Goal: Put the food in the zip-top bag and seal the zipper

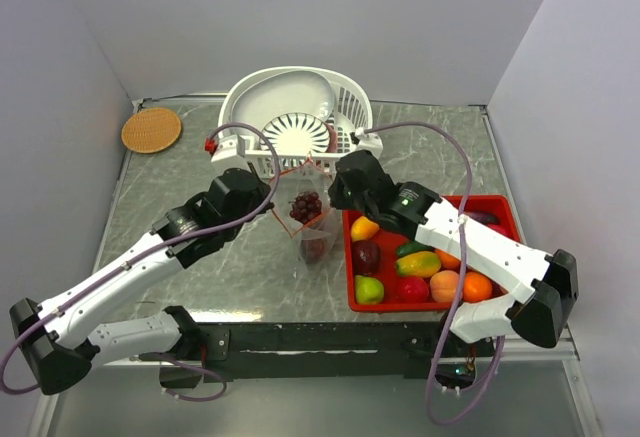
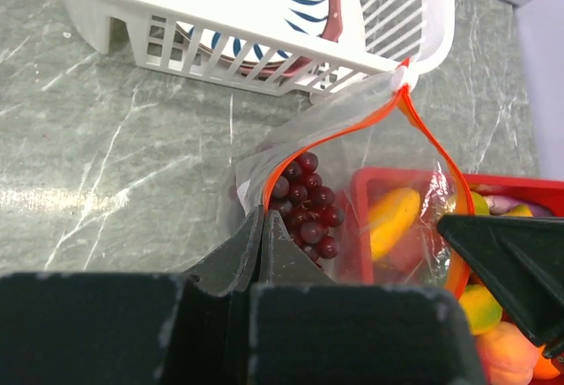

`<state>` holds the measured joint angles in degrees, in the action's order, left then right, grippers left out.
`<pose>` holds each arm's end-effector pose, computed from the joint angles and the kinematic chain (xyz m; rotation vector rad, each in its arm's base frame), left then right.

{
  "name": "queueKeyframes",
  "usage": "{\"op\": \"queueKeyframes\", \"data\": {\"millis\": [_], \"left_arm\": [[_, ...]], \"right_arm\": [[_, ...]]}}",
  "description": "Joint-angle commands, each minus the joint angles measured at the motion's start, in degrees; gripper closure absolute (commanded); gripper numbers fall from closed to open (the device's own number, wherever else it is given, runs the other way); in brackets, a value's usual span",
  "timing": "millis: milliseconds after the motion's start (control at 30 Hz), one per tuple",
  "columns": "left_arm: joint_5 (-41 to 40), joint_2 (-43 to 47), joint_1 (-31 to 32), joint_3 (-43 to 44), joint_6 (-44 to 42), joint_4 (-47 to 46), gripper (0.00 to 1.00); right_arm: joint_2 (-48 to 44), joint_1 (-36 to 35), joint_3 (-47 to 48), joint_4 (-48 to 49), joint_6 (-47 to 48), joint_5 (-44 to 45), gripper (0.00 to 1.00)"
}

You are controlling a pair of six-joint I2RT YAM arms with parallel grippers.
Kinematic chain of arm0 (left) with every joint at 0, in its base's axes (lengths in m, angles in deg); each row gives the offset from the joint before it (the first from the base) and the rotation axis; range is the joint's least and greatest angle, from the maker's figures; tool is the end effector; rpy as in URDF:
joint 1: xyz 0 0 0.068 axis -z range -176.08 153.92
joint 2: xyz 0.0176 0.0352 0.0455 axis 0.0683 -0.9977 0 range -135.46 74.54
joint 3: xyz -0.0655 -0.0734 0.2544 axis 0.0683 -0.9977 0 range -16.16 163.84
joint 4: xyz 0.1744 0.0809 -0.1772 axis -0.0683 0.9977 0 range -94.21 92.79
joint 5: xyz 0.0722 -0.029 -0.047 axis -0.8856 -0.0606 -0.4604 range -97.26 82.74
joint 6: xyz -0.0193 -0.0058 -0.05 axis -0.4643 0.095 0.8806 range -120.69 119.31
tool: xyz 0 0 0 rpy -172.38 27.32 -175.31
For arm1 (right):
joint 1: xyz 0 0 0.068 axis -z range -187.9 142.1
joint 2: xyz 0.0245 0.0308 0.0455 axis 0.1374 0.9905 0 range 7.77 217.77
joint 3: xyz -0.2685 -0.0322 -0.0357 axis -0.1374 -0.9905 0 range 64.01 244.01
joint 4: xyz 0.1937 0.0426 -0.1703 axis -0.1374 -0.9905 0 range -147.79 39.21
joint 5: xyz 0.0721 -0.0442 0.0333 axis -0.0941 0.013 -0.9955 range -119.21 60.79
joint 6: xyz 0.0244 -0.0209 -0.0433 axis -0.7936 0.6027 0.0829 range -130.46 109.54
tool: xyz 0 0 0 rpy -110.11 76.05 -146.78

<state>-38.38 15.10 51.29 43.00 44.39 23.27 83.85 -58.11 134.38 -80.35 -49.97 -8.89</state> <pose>0.1650 -0.1519 0.3510 -0.2940 1.9919 -0.4833 0.1975 0.2179 0.3430 -0.0021 2.1893 0.5189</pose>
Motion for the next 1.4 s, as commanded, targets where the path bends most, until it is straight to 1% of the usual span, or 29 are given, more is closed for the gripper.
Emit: {"op": "queueKeyframes", "data": {"millis": [0,33,67,133,200,233,300,333,367,433,500,533,600,733,767,967,1200,1367], "left_arm": [[1.67,-1.11,-0.35,3.16,-2.98,-4.1,0.99],[2.28,-1.29,-0.35,3.68,-3.5,-4.45,0.99],[3.5,-1.64,-0.35,4.12,-4.55,-4.89,0.99],[4.3,-2.7,-0.35,4.82,-5.0,-5.07,0.99],[5.01,-3.22,-0.53,4.83,-5.27,-5.6,0.99],[5.18,-3.14,-0.53,4.74,-5.27,-5.77,0.99],[5.71,-2.88,-0.53,4.65,-5.35,-6.21,0.99],[5.71,-2.79,-0.79,4.74,-5.44,-6.39,0.99],[5.8,-2.7,-0.79,4.74,-5.44,-6.48,0.99],[6.24,-2.35,-0.97,4.91,-5.62,-6.74,0.99],[6.59,-2.17,-1.06,4.83,-5.7,-7.09,0.99],[7.03,-2.26,-1.14,4.83,-5.79,-7.18,0.99],[7.56,-2.7,-1.14,5.0,-5.88,-7.53,0.99],[8.09,-3.58,-1.14,5.53,-6.06,-7.53,0.99],[8.43,-3.66,-1.23,5.53,-6.06,-7.62,0.99],[8.79,-3.49,-1.32,5.53,-5.88,-7.36,0.99],[8.61,-3.4,-1.32,5.44,-5.88,-7.27,0.99],[8.96,-3.66,-1.32,5.27,-5.62,-7.8,0.99]], "right_arm": [[-4.08,0.03,-1.55,-0.84,0.48,1.48,0.78],[-4.7,0.12,-1.99,-1.81,0.22,1.74,0.65],[-5.58,0.12,-2.25,-2.34,0.05,2.18,0.57],[-8.74,0.12,-2.95,-4.52,-0.83,4.8,0.47],[-12.85,0.21,-3.83,-6.11,-1.8,7.01,0.39],[-14.45,0.21,-5.4,-7.6,-2.85,9.02,0.27],[-19.02,0.21,-7.52,-9.1,-4.52,11.05,0.18],[-20.25,0.29,-10.4,-10.42,-6.53,12.1,0.12],[-22.96,0.38,-11.99,-11.04,-7.94,12.29,0.09],[-25.61,0.73,-18.4,-10.78,-11.36,12.03,0.02],[-28.69,2.04,-22.97,-9.56,-12.87,9.84,0.02],[-29.22,2.57,-26.82,-7.46,-13.49,8.61,0.02],[-28.97,3.89,-30.27,-4.04,-13.58,5.18,0.03],[-23.44,4.43,-31.26,-0.42,-13.49,2.8,0.06],[-20.82,4.43,-31.34,0.2,-13.4,2.45,0.06],[-13.68,4.6,-32.66,5.3,-13.4,-0.27,0.07],[-10.77,4.6,-36.08,8.73,-14.81,-2.91,0.11],[-9.02,4.6,-37.58,9.78,-15.78,-3.88,0.11]]}}
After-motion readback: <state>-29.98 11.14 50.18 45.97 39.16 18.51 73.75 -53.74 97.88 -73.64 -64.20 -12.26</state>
